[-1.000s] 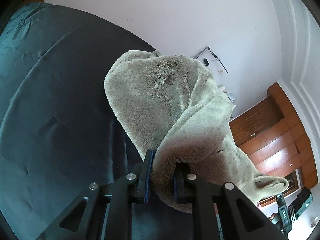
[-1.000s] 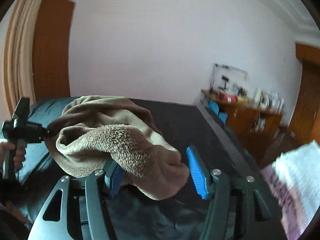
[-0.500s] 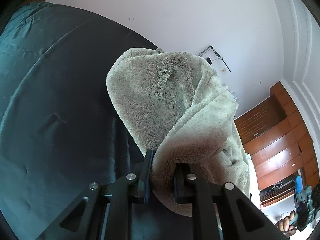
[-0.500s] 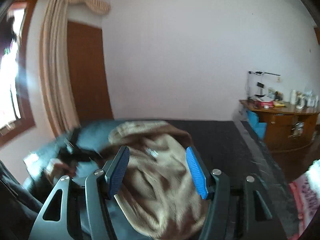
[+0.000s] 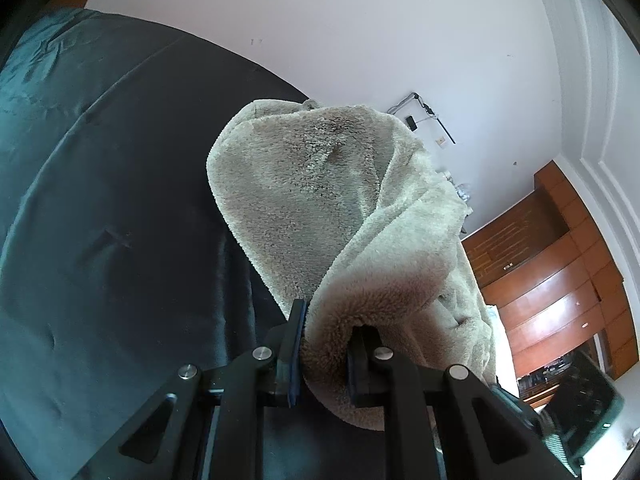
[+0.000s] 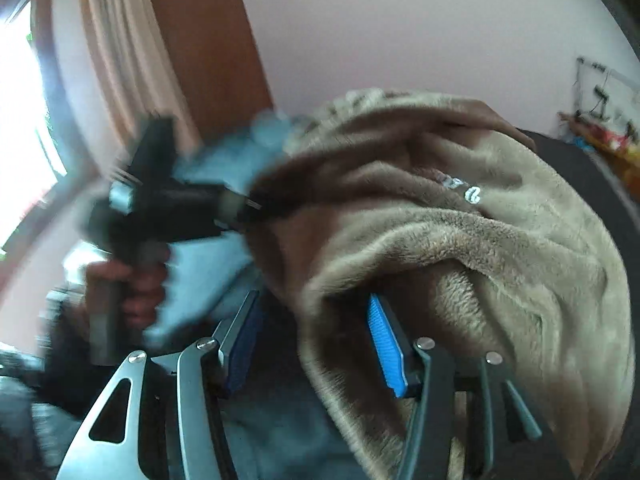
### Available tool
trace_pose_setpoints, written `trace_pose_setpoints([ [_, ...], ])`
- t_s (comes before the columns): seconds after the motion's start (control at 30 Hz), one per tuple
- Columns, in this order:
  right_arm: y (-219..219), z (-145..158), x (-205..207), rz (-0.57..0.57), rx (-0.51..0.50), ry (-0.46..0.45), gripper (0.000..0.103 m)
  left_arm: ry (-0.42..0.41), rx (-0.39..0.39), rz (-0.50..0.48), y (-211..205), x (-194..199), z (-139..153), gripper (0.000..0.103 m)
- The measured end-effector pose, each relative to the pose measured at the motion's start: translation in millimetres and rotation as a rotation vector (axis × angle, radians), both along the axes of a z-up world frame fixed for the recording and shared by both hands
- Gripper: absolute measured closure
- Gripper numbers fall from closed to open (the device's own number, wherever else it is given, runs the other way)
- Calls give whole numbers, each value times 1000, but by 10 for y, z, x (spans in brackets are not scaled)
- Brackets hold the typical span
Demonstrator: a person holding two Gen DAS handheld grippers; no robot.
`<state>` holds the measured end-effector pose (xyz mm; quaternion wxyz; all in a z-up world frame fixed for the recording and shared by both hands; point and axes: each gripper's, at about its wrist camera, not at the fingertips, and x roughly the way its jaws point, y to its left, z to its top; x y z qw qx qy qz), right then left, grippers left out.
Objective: Fold towel
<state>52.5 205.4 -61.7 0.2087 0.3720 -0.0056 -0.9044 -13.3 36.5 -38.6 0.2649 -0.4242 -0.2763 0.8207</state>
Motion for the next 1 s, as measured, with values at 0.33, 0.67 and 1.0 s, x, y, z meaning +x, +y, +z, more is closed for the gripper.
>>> trace_pose_setpoints([
  [0.33, 19, 110, -38, 23, -97, 79, 90, -10, 49, -27, 23, 15, 9, 77],
  [0.67, 336, 570, 352, 9, -189, 294, 91, 201, -13, -80, 206, 304, 385, 33],
  [1.0, 642, 775, 554, -75, -210, 427, 91, 499, -243, -224, 493, 776, 940, 29],
])
